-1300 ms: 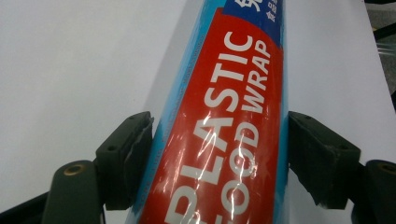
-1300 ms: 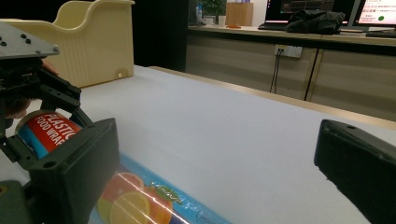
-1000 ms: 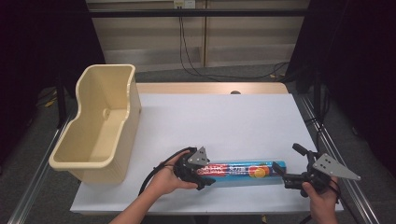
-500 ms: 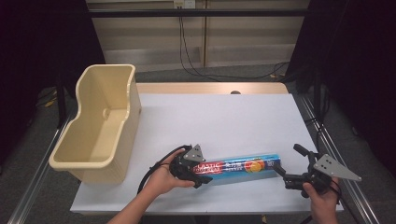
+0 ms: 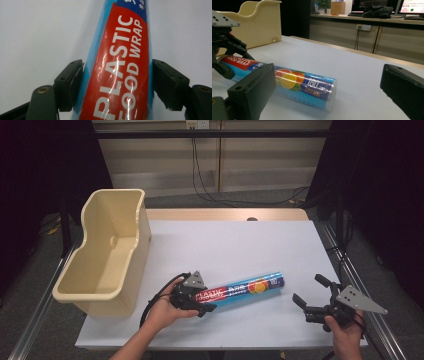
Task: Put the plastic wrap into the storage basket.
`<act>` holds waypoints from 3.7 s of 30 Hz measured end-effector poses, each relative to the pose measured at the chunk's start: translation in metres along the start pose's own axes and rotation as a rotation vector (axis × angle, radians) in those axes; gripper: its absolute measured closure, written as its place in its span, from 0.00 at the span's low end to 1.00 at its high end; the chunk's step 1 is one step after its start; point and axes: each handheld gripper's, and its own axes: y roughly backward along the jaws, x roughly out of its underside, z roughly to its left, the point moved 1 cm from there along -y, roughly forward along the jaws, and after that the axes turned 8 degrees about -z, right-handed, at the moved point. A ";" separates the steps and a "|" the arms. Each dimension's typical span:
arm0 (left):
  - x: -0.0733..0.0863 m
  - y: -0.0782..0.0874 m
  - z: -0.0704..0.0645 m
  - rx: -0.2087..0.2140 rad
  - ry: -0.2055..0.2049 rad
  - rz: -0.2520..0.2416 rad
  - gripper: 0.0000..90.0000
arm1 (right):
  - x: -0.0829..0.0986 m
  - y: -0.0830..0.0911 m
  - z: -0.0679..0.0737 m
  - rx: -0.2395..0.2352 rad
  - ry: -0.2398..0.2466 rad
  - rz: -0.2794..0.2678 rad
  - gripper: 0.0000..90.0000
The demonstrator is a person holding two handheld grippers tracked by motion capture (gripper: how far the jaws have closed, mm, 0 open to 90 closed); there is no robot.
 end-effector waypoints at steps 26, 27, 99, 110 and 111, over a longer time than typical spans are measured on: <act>0.027 0.042 0.019 -0.169 0.102 -0.006 0.32 | 0.002 -0.007 0.002 -0.016 -0.002 0.010 0.00; 0.027 0.042 0.018 -0.169 0.102 -0.007 0.32 | 0.002 -0.007 0.002 -0.016 0.000 0.011 0.00; -0.070 -0.032 0.053 -0.101 0.132 0.133 0.06 | 0.001 -0.007 0.000 -0.021 -0.003 0.007 0.00; -0.068 -0.035 0.051 -0.096 0.117 0.182 0.08 | 0.000 -0.006 0.000 -0.017 -0.003 0.006 0.00; -0.067 -0.036 0.050 -0.094 0.115 0.192 0.08 | 0.000 -0.006 0.000 -0.016 -0.003 0.006 0.00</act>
